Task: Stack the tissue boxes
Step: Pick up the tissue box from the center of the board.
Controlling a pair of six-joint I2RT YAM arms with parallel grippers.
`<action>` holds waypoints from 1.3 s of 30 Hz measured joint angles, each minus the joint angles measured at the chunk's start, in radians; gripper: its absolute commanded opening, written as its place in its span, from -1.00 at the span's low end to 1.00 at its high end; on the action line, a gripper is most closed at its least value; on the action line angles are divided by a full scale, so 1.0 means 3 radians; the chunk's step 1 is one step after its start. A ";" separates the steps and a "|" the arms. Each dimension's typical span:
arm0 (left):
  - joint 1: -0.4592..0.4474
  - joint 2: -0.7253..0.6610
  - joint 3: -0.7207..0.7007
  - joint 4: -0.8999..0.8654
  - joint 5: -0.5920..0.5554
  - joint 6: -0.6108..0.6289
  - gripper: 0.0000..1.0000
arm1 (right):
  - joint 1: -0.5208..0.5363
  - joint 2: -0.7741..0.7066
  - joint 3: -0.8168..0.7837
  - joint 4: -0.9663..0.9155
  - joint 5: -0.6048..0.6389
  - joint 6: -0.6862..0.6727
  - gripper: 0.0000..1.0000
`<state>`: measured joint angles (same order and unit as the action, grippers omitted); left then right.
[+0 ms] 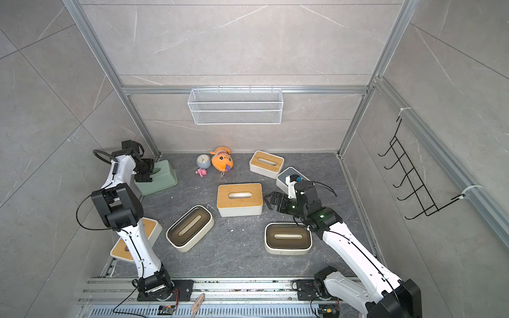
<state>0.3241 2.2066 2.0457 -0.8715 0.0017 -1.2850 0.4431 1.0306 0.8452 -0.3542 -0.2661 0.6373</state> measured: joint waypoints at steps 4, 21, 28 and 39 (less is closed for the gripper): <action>0.0000 0.0085 0.0028 0.0015 0.0003 -0.0055 0.32 | 0.0000 -0.0050 -0.0038 -0.0075 0.0000 -0.0008 1.00; 0.0000 0.0309 0.0032 0.0003 0.0032 -0.0258 0.11 | 0.0000 -0.0067 -0.0072 -0.0156 0.0001 -0.0008 1.00; 0.0000 0.0308 0.0031 -0.0005 0.0062 -0.0244 -0.15 | 0.0000 -0.0064 -0.0072 -0.0156 0.0001 -0.0008 1.00; 0.0001 0.0036 -0.0408 0.0264 0.0211 -0.0078 -0.35 | 0.0003 -0.0017 -0.0072 -0.0156 0.0001 -0.0008 1.00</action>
<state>0.3244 2.2173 1.9232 -0.7921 0.0650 -1.3083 0.4438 1.0256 0.8234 -0.4011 -0.2657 0.6350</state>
